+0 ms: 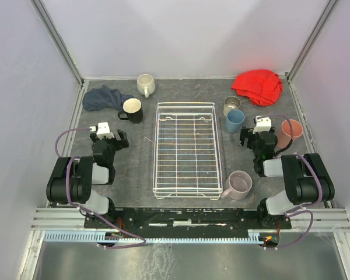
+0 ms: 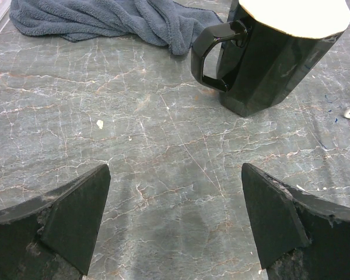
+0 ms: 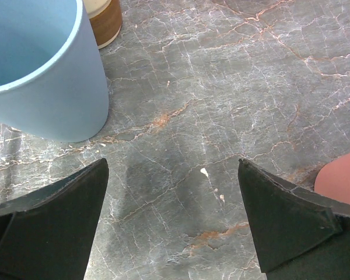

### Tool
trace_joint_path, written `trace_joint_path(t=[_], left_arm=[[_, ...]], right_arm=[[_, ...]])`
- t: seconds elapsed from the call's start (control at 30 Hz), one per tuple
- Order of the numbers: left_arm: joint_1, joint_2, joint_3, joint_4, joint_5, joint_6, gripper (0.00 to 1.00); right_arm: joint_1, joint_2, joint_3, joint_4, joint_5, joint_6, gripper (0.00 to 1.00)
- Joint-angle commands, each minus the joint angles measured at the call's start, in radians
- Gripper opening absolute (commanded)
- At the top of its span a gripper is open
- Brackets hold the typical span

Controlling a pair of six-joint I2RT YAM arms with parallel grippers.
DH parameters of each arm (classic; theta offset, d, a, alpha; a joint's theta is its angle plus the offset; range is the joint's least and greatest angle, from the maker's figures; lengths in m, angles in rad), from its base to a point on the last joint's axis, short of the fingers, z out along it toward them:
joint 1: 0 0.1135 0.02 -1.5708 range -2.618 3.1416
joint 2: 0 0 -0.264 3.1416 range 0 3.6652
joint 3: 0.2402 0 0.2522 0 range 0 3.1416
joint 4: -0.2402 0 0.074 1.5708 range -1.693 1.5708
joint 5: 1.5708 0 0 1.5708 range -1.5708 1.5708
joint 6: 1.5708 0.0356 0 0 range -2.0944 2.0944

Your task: Load the cups into the dish rack

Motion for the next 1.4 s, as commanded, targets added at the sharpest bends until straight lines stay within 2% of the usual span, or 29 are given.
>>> trace_joint_path(t=[0.0,0.27,0.43,0.47,0.53,0.6,0.63,0.7,0.8,0.9,1.07,1.23,1.37], left_arm=[[-0.002,0.0,0.024,0.033,0.011,0.045,0.99],[-0.002,0.002,0.026,0.033,0.011,0.045,0.99],[-0.009,0.0,0.027,0.031,0.004,0.051,0.99],[-0.009,-0.008,0.039,0.013,-0.003,0.05,0.99],[-0.01,-0.041,0.108,-0.119,-0.002,0.045,0.99],[-0.008,-0.063,0.232,-0.366,-0.021,0.024,0.99],[-0.008,-0.061,0.298,-0.541,-0.037,0.005,0.99],[-0.008,-0.062,0.404,-0.734,-0.015,0.002,0.99],[-0.008,-0.153,0.446,-0.853,0.01,-0.028,0.99],[-0.008,-0.205,0.527,-1.028,-0.049,-0.083,0.99],[-0.008,-0.173,0.739,-1.282,0.032,-0.039,0.99],[-0.007,-0.126,0.882,-1.369,0.115,0.073,0.98],[-0.005,-0.002,1.033,-1.442,0.217,0.155,0.97]], right_arm=[[-0.001,-0.011,0.03,0.035,-0.008,-0.017,1.0],[0.001,-0.009,0.047,0.0,-0.001,-0.013,1.0],[0.001,-0.026,0.064,-0.025,0.066,0.013,1.0],[0.002,-0.055,0.087,-0.104,0.064,0.013,1.0],[0.003,-0.136,0.165,-0.304,0.058,0.011,0.99],[0.006,-0.217,0.224,-0.438,0.055,0.014,0.98],[0.009,-0.255,0.249,-0.497,0.053,0.022,0.98],[0.012,-0.313,0.314,-0.622,0.04,0.041,0.96],[0.014,-0.36,0.434,-0.838,0.023,0.082,0.94],[0.014,-0.387,0.521,-0.974,-0.003,0.095,0.94],[0.017,-0.438,0.59,-1.069,-0.054,0.126,0.93],[0.016,-0.459,0.619,-1.137,-0.139,0.149,0.91],[0.02,-0.478,0.639,-1.186,-0.178,0.143,0.9]])
